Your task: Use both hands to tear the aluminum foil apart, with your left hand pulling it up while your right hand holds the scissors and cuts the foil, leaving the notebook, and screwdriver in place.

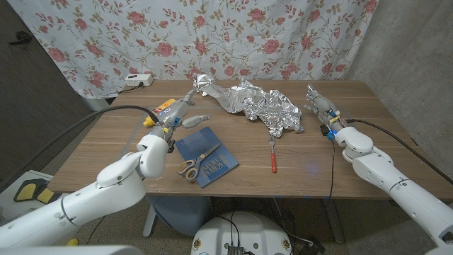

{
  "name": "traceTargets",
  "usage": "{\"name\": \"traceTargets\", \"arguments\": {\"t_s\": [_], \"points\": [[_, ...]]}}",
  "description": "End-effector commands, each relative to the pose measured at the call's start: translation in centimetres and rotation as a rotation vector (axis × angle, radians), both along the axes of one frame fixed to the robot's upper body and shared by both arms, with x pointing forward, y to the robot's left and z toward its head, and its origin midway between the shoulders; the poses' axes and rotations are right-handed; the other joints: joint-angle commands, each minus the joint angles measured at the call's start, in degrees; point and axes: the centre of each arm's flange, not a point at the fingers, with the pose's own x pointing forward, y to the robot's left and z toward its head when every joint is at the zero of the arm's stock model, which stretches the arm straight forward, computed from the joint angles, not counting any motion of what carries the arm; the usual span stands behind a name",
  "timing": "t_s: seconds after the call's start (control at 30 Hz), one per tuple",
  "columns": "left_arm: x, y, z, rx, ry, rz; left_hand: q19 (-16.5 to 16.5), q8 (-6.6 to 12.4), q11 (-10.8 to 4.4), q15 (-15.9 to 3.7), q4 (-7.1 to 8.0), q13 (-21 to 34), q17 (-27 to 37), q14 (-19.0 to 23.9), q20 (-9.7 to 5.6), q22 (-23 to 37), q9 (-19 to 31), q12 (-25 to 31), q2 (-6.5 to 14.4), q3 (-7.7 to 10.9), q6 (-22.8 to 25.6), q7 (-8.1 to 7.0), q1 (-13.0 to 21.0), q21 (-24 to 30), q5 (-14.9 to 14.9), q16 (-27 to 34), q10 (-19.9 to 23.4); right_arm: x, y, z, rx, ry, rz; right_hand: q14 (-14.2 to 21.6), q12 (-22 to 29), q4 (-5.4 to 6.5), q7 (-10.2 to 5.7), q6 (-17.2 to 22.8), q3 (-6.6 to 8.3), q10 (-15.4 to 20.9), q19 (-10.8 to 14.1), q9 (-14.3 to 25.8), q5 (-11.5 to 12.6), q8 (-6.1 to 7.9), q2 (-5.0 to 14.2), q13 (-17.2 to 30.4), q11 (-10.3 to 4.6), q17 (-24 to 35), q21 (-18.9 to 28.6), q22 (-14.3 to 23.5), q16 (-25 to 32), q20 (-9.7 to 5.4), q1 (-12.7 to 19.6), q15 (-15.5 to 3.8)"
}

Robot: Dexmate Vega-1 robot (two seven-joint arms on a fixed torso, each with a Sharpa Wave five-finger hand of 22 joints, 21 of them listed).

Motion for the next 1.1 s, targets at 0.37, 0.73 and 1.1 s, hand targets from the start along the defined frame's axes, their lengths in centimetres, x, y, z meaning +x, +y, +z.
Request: {"name": "traceTargets", "arguments": {"t_s": [0.37, 0.73, 1.1], "points": [[-0.3, 0.3, -0.5, 0.094, 0.024, -0.05, 0.37, 0.23, -1.32, -0.71, 0.4, 0.64, 0.16, 0.88, -0.28, 0.15, 0.1, 0.46, -0.96, -0.65, -0.34, -0.5, 0.02, 0.14, -0.3, 0.29, 1.23, -0.4, 0.1, -0.2, 0.004, 0.002, -0.004, -0.57, 0.35, -0.17, -0.11, 0.05, 0.52, -0.27, -0.17, 0.16, -0.17, 0.34, 0.29, 0.04, -0.03, 0.18, 0.41, 0.13, 0.23, 0.21, 0.44, 0.05], [-0.6, -0.1, -1.0, 0.144, 0.038, -0.038, 0.42, 0.12, -1.57, -0.94, 0.68, 0.99, 0.15, 1.06, -0.56, 0.16, 0.11, 0.65, -0.51, -0.81, -0.21, -0.83, 0.11, 0.13, -0.24, 0.3, 1.85, -0.6, 0.1, -0.2, -0.004, -0.008, -0.006, -0.61, 0.35, -0.23, -0.15, 0.04, 0.6, -0.33, -0.15, 0.16, -0.23, 0.34, 0.4, 0.01, -0.09, 0.17, 0.46, 0.13, 0.27, 0.21, 0.49, -0.02], [-0.1, -0.9, -1.4, 0.209, 0.055, -0.034, 0.49, 0.06, -1.96, -1.23, 0.53, 1.17, 0.15, 1.25, -0.65, 0.15, 0.1, 0.62, -0.98, -1.13, -0.14, -0.97, 0.26, 0.12, -0.26, 0.33, 2.0, -1.0, 1.1, 0.4, -0.021, -0.036, 0.019, 0.56, 0.4, -0.24, -0.18, 0.02, 0.61, -0.28, -0.05, 0.15, -0.36, 0.35, 0.43, -0.03, 0.01, 0.21, 0.53, 0.13, 0.82, 0.16, 0.36, -0.66]]}}
